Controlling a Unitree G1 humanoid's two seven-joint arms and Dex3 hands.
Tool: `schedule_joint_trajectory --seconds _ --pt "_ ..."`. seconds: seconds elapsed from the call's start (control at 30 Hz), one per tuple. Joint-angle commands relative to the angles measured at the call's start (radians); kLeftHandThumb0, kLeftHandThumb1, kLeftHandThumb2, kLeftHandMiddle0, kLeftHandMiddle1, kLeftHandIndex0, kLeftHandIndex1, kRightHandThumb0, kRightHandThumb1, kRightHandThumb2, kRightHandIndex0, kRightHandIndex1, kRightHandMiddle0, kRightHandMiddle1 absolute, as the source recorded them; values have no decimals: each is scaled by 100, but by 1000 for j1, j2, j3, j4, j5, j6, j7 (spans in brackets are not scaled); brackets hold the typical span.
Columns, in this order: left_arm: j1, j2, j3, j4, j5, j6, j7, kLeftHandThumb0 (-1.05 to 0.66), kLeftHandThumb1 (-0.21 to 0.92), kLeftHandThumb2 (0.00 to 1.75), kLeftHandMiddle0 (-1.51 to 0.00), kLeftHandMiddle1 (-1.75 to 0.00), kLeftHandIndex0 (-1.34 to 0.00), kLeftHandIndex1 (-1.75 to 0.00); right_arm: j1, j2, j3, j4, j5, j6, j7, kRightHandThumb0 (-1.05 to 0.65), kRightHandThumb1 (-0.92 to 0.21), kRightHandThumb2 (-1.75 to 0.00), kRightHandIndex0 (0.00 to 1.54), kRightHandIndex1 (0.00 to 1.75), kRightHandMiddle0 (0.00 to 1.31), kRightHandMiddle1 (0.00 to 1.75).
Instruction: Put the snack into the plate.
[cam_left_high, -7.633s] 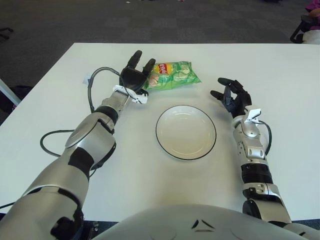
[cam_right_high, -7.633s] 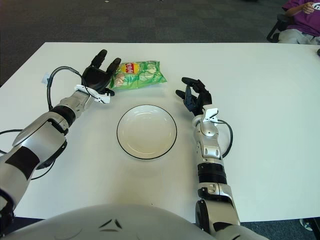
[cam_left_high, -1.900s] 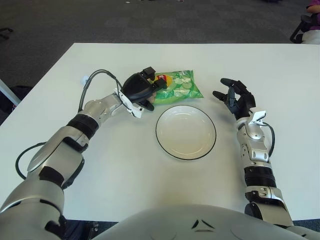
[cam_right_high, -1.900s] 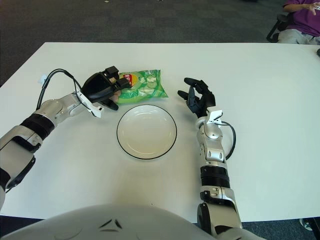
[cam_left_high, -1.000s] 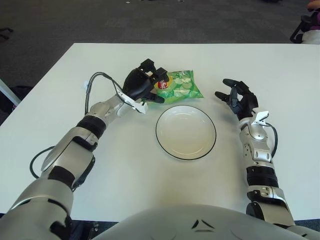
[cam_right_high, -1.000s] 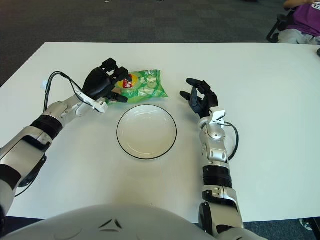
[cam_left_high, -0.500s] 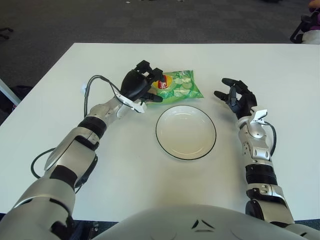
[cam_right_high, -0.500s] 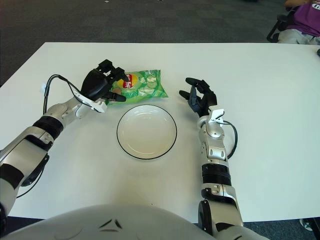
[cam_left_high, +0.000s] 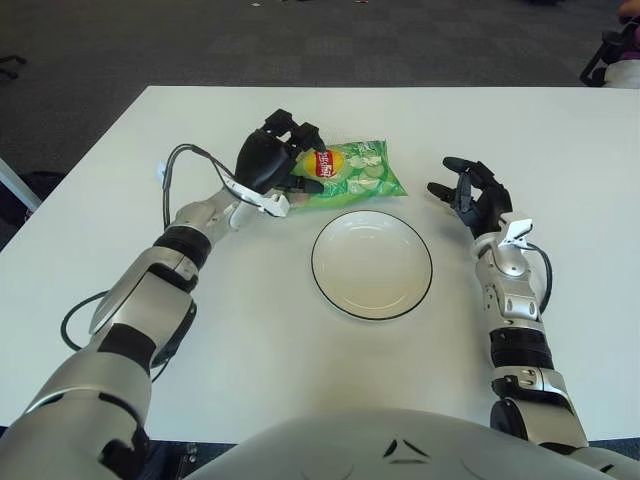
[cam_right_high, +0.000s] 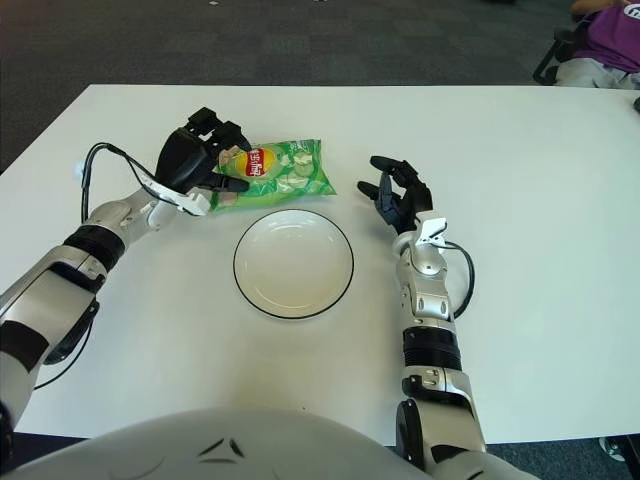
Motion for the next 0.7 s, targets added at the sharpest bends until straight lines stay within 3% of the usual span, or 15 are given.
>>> schedule_joint_trajectory --seconds 0.0,0.67 --pt "-29 -2 8 21 -7 -10 25 -36 92 25 -46 -110 -47 -144 -23 3 1 10 6 -14 -6 -38 -92 -74 98 0 45 62" --pt "-55 -12 8 70 -16 -56 70 -36 92 27 -48 -97 -45 -147 -22 6 9 0 4 -9 -15 -38 -92 -74 98 0 45 62"
